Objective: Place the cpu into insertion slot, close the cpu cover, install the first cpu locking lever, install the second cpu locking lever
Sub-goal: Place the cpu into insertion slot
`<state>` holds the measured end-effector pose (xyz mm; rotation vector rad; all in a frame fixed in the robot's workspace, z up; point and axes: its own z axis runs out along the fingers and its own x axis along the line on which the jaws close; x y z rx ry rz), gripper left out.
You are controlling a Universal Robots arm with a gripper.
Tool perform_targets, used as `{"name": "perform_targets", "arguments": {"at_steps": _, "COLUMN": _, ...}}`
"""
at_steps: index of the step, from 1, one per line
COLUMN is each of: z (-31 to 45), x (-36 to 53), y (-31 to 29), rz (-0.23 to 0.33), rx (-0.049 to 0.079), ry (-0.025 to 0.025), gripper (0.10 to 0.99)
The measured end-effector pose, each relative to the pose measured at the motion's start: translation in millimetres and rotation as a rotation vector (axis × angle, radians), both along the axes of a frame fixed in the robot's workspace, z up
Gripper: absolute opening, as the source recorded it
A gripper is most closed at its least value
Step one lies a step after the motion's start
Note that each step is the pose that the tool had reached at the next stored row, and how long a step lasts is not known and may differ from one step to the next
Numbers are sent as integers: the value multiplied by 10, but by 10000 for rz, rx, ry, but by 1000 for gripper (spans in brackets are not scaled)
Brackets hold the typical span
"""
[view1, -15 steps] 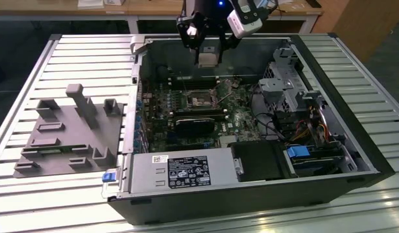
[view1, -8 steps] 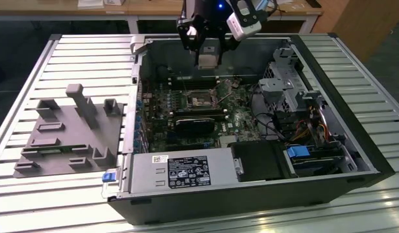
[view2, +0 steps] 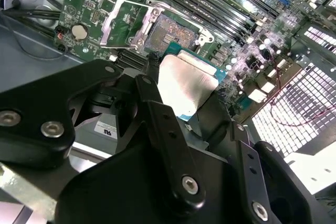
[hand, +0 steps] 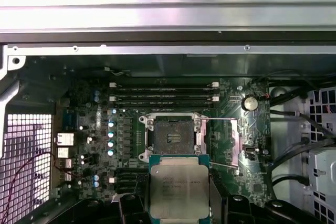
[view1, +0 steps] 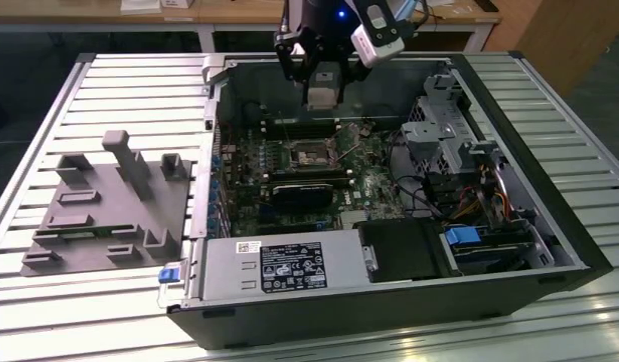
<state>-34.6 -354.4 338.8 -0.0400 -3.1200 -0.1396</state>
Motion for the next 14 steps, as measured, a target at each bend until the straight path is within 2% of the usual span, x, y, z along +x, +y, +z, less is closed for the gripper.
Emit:
{"name": "perform_targets", "arguments": {"at_steps": 10, "z": -61, "x": 0, "y": 0, "rz": 0, "rx": -9, "ry": -8, "gripper": 537}}
{"name": "perform_targets", "arguments": {"at_steps": 12, "z": -79, "x": -1, "y": 0, "rz": -1, "rx": -8, "ry": -34, "gripper": 537}}
{"name": "perform_targets", "arguments": {"at_steps": 14, "z": -103, "x": -1, "y": 0, "rz": -1, "rx": -9, "ry": -95, "gripper": 537}}
